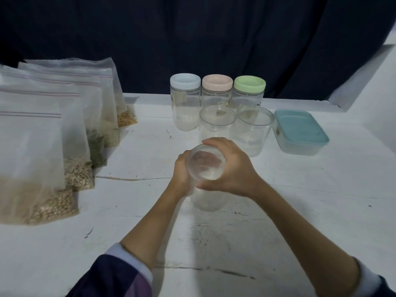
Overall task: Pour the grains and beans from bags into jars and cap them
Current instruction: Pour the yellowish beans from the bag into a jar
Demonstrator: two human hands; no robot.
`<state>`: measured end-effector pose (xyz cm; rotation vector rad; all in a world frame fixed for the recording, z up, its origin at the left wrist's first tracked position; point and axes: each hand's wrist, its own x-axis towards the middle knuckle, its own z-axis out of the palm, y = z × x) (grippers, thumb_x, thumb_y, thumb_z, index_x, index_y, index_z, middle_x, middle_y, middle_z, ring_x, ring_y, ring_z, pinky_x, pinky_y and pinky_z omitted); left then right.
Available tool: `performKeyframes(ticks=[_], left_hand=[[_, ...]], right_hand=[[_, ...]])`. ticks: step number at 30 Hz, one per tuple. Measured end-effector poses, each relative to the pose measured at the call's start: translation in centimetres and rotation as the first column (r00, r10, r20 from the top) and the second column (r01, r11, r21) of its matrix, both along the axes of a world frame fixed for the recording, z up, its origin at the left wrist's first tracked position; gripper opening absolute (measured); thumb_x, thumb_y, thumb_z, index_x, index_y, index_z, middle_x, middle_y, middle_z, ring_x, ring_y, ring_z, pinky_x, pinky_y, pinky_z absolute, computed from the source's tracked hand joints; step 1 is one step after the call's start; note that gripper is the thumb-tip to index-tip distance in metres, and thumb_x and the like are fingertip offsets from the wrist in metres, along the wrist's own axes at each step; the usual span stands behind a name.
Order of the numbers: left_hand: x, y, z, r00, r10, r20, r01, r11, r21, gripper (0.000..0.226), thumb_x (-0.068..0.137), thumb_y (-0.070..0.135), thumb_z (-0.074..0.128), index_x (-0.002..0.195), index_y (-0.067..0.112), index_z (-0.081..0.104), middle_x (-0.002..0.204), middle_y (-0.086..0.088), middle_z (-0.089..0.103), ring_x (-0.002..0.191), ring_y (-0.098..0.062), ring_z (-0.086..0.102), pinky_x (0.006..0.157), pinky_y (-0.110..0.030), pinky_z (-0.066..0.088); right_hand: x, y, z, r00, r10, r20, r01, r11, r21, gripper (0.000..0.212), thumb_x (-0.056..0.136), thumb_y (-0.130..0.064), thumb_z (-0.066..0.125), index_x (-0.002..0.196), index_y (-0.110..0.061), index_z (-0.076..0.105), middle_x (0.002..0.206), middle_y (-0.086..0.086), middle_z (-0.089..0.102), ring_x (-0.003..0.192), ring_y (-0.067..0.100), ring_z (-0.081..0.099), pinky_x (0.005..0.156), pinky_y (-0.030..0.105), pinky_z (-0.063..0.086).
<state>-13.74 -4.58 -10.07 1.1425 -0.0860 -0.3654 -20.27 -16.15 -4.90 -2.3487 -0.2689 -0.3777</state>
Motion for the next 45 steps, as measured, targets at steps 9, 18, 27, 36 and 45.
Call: performKeyframes(ticks=[9, 18, 27, 36, 45], left_hand=[[-0.3, -0.6, -0.4, 0.999, -0.028, 0.021, 0.029, 0.999, -0.043, 0.044, 0.089, 0.015, 0.029, 0.082, -0.007, 0.066, 0.080, -0.023, 0.070, 0.079, -0.035, 0.068, 0.076, -0.034, 0.054], [-0.2, -0.7, -0.9, 0.999, 0.016, 0.032, -0.016, 1.000, -0.012, 0.051, 0.091, 0.015, 0.030, 0.069, 0.006, 0.075, 0.086, -0.025, 0.070, 0.090, -0.041, 0.065, 0.096, -0.051, 0.045], [-0.6, -0.8, -0.6, 1.000, -0.023, 0.013, 0.023, 0.998, -0.062, 0.050, 0.093, 0.017, 0.030, 0.072, 0.001, 0.072, 0.080, -0.022, 0.070, 0.079, -0.034, 0.067, 0.082, -0.038, 0.051], [-0.8, -0.8, -0.5, 0.998, 0.041, 0.040, -0.043, 0.998, 0.040, 0.051, 0.094, 0.010, 0.033, 0.064, 0.008, 0.074, 0.074, -0.014, 0.072, 0.077, -0.029, 0.068, 0.084, -0.039, 0.051], [-1.3, -0.6, -0.2, 0.991, 0.078, 0.111, -0.088, 0.991, 0.096, 0.046, 0.097, 0.002, 0.033, 0.070, 0.009, 0.070, 0.064, -0.001, 0.071, 0.065, -0.015, 0.068, 0.063, -0.024, 0.054]], right_hand=[[-1.3, -6.8, -3.3, 0.985, -0.152, -0.083, 0.172, 0.814, 0.555, 0.077, 0.070, -0.022, 0.080, 0.134, -0.025, 0.038, 0.132, -0.005, 0.046, 0.121, 0.009, 0.047, 0.110, 0.036, 0.038], [-1.8, -5.2, -3.1, 0.983, 0.128, -0.134, -0.018, 0.786, 0.617, 0.096, 0.047, -0.057, 0.087, 0.129, -0.028, 0.045, 0.122, -0.005, 0.061, 0.117, 0.014, 0.058, 0.094, 0.027, 0.051], [-1.8, -5.7, -3.3, 0.985, 0.116, -0.129, 0.004, 0.726, 0.687, 0.070, 0.063, -0.037, 0.084, 0.124, -0.024, 0.052, 0.115, 0.001, 0.064, 0.109, 0.017, 0.063, 0.083, 0.023, 0.052], [-2.5, -2.5, -0.3, 0.997, -0.053, -0.054, 0.063, 0.976, 0.208, 0.078, 0.072, -0.045, 0.075, 0.138, -0.019, 0.042, 0.137, -0.008, 0.045, 0.122, 0.001, 0.043, 0.102, 0.020, 0.034], [-1.5, -0.9, 0.6, 0.991, 0.021, 0.135, -0.004, 0.992, -0.125, 0.079, 0.062, -0.068, 0.059, 0.129, -0.027, 0.056, 0.130, -0.006, 0.054, 0.118, 0.012, 0.049, 0.100, 0.026, 0.038]])
